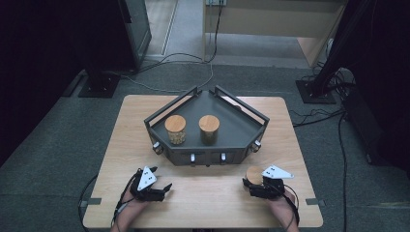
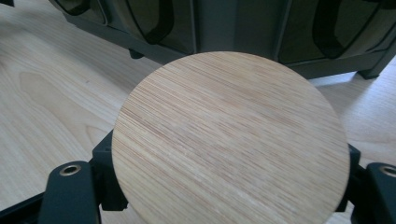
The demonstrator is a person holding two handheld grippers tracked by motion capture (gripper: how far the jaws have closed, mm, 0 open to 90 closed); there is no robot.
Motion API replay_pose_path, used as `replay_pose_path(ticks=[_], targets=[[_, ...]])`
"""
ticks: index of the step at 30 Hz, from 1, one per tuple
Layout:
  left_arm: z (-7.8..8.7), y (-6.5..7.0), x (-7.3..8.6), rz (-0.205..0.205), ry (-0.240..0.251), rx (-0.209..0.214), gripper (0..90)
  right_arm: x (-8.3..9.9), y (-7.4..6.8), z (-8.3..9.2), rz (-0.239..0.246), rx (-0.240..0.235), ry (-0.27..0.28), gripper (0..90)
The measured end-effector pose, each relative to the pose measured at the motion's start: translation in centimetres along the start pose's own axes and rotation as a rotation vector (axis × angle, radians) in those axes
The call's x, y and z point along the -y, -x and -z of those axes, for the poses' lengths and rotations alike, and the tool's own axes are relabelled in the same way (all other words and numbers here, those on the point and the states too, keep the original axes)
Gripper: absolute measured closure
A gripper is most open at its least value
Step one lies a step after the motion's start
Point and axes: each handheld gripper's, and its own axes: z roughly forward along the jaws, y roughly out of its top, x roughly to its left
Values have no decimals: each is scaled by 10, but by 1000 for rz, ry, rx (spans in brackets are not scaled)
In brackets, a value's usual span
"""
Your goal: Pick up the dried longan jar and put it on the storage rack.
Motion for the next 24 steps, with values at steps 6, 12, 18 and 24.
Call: replay_pose_path(ticks=[6, 12, 18, 24], targets=[[0, 0, 0, -1, 0, -1, 121, -6, -3, 2, 9, -2, 0, 250], [0, 0, 0, -1, 0, 0, 121, -15, -4, 4, 8, -4, -5, 250], [0, 0, 0, -2, 0, 0, 121, -22, -6, 6, 20, -9, -2, 251], [0, 0, 0, -2, 0, 1, 121, -27, -8, 7, 31, 0, -4, 251]])
